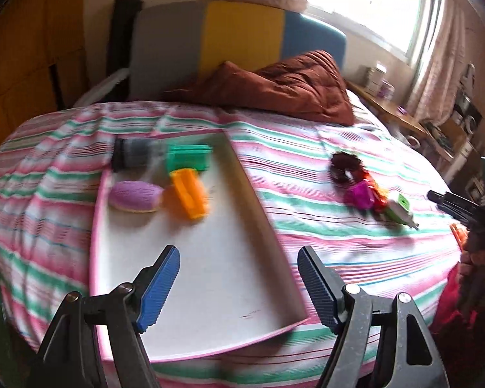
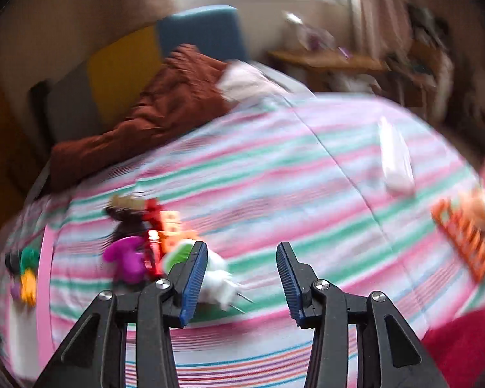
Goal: Organize rigid objects
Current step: 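Move the left tool to the magenta cup and grasp it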
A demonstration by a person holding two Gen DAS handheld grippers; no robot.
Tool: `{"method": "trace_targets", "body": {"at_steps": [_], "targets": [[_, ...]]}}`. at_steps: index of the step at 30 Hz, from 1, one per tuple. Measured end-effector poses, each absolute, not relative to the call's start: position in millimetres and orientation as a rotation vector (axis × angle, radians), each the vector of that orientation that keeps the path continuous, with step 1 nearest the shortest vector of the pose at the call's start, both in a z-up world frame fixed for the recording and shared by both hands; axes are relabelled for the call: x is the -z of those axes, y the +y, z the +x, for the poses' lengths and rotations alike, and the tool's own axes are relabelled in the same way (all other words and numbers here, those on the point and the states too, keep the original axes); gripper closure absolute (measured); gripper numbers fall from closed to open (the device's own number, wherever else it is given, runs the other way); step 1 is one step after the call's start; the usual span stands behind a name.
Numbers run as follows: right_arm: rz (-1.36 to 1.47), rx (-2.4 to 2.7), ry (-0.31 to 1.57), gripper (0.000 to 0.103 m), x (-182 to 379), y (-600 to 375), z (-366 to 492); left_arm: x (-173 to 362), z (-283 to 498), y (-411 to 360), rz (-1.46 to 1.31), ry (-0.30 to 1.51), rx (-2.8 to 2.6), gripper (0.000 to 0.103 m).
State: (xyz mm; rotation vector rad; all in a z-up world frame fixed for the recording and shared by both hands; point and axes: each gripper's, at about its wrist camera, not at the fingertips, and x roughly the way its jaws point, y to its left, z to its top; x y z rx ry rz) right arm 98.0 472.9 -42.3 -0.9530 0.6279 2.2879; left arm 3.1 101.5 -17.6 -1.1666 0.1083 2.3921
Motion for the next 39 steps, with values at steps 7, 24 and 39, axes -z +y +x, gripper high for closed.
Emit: {"method": "trace_targets", "body": {"at_steps": [7,24,39], "targets": [[-0.933,-2.28,0.667,0.056,35,478,98,30,1,178,-1.202,0.167,-2.234,0.03],[-0.884,-2.315,0.754,0.055,26,484,104,88,-32,295,-1.436,-0.057,-2.03,0.047],[-0.89,-2.31,0.83,0.054,26,490,106,96,-58,326,-1.469,-0.134,-2.077,0.047]]}}
